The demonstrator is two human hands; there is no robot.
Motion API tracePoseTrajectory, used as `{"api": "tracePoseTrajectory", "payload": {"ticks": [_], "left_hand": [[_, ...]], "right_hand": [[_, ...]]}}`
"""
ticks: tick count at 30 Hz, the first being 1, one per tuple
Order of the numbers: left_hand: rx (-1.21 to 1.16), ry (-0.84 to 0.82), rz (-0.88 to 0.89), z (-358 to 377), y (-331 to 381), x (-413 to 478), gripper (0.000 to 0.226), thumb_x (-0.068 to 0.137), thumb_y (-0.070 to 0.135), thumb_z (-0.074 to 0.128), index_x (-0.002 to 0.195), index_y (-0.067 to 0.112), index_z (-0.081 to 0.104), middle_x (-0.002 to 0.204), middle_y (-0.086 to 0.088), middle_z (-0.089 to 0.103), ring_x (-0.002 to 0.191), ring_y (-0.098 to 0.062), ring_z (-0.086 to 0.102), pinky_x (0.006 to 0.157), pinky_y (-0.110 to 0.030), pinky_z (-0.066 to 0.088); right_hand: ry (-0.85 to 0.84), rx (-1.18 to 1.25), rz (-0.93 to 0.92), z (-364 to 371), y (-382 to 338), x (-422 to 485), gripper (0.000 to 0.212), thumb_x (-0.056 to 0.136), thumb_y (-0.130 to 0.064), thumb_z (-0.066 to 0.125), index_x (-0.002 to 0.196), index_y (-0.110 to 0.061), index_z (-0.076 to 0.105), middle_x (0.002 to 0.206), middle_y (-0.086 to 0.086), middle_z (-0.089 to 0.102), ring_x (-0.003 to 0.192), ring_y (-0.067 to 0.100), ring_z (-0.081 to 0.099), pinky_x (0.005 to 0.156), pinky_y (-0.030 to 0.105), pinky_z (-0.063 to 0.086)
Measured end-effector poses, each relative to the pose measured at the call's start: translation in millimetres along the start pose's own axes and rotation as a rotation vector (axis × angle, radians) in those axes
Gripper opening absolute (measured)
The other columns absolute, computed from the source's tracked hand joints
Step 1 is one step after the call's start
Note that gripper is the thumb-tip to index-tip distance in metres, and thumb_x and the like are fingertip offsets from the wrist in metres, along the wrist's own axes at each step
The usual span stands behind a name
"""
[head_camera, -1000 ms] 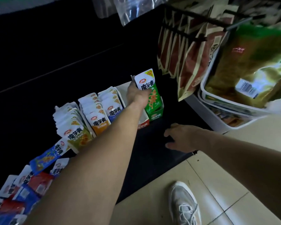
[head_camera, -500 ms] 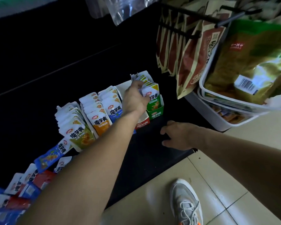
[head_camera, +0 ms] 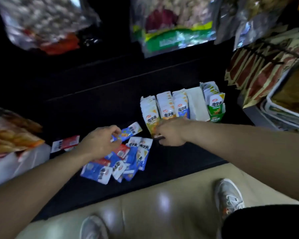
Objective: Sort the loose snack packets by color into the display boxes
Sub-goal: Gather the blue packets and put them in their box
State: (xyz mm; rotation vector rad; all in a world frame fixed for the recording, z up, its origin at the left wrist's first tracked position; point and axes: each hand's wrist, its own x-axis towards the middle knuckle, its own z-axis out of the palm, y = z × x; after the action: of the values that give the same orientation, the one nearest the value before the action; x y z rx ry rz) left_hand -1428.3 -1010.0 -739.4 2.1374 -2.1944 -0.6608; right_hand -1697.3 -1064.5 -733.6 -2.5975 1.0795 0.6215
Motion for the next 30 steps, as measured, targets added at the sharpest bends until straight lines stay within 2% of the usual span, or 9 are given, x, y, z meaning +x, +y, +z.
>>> {"api": "tracePoseTrajectory", "payload": {"ticks": [4, 7, 9, 12, 15, 18, 21, 25, 30], "left_hand": [[0.024, -0.09, -0.049, 8, -63, -41, 0.034, 0.088, 0.043, 0.069, 0.117, 0.03, 0.059, 0.113, 0.01, 0.064, 0.099, -0.008, 0.062, 0.089, -0.032, 0.052], [0.138, -0.312, -0.068, 23, -93, -45, 0.038, 0.092, 0.044, 0.064, 0.124, 0.025, 0.056, 0.117, 0.006, 0.058, 0.103, -0.013, 0.056, 0.083, -0.029, 0.045], [0.226, -0.38, -0.061, 32, -107, -40, 0.043, 0.093, 0.046, 0.06, 0.132, 0.028, 0.054, 0.126, 0.004, 0.056, 0.11, -0.016, 0.054, 0.083, -0.03, 0.044], [0.213, -0.34, -0.037, 52, -130, -38, 0.047, 0.094, 0.045, 0.059, 0.139, 0.034, 0.048, 0.137, 0.007, 0.052, 0.119, -0.015, 0.051, 0.088, -0.032, 0.044], [0.251, -0.341, 0.011, 80, -147, -46, 0.059, 0.094, 0.044, 0.058, 0.148, 0.032, 0.036, 0.153, 0.007, 0.035, 0.137, -0.019, 0.035, 0.106, -0.036, 0.04], [0.295, -0.359, 0.048, 111, -160, -54, 0.073, 0.092, 0.051, 0.057, 0.154, 0.041, 0.019, 0.164, 0.007, 0.009, 0.148, -0.025, 0.013, 0.115, -0.044, 0.034], [0.129, -0.332, -0.037, 146, -163, -57, 0.076, 0.092, 0.059, 0.053, 0.154, 0.049, 0.01, 0.166, 0.012, -0.003, 0.152, -0.026, 0.001, 0.119, -0.047, 0.028], [0.01, -0.166, -0.038, 184, -156, -59, 0.067, 0.09, 0.06, 0.052, 0.15, 0.049, 0.025, 0.164, 0.02, 0.002, 0.153, -0.022, -0.004, 0.119, -0.045, 0.03], [-0.091, -0.073, -0.026, 202, -154, -60, 0.061, 0.088, 0.056, 0.054, 0.146, 0.045, 0.038, 0.162, 0.026, 0.008, 0.154, -0.016, -0.005, 0.119, -0.042, 0.028]], "right_hand": [[-0.075, -0.007, -0.033, 17, -53, 35, 0.05, 0.101, -0.047, 0.045, 0.143, -0.021, 0.045, 0.139, 0.009, 0.045, 0.122, 0.03, 0.051, 0.082, 0.034, 0.044], [-0.146, 0.073, 0.016, 53, -82, 66, 0.063, 0.102, -0.047, 0.043, 0.157, -0.023, 0.025, 0.158, 0.009, 0.029, 0.136, 0.032, 0.043, 0.101, 0.038, 0.045], [-0.145, 0.108, 0.079, 81, -97, 85, 0.069, 0.102, -0.048, 0.043, 0.159, -0.023, 0.015, 0.164, 0.01, 0.018, 0.142, 0.034, 0.035, 0.109, 0.043, 0.041], [-0.029, 0.189, 0.207, 118, -117, 111, 0.068, 0.101, -0.054, 0.038, 0.157, -0.023, 0.016, 0.159, 0.013, 0.021, 0.141, 0.038, 0.031, 0.107, 0.049, 0.04], [0.113, 0.346, 0.398, 139, -135, 135, 0.069, 0.097, -0.063, 0.039, 0.15, -0.019, 0.032, 0.147, 0.015, 0.038, 0.13, 0.039, 0.041, 0.098, 0.047, 0.045], [0.237, 0.392, 0.481, 152, -145, 151, 0.069, 0.089, -0.062, 0.057, 0.139, -0.017, 0.04, 0.14, 0.011, 0.046, 0.128, 0.037, 0.041, 0.096, 0.046, 0.046], [0.331, 0.528, 0.449, 157, -142, 161, 0.072, 0.083, -0.047, 0.074, 0.14, -0.02, 0.038, 0.139, 0.005, 0.052, 0.131, 0.033, 0.039, 0.1, 0.046, 0.041], [0.399, 0.787, 0.499, 160, -129, 165, 0.077, 0.082, -0.029, 0.076, 0.146, -0.022, 0.033, 0.13, 0.004, 0.06, 0.127, 0.032, 0.046, 0.101, 0.047, 0.041], [0.353, 0.889, 0.533, 161, -118, 167, 0.051, 0.08, -0.032, 0.068, 0.128, -0.027, 0.053, 0.114, 0.0, 0.068, 0.114, 0.029, 0.057, 0.096, 0.046, 0.048]]}}
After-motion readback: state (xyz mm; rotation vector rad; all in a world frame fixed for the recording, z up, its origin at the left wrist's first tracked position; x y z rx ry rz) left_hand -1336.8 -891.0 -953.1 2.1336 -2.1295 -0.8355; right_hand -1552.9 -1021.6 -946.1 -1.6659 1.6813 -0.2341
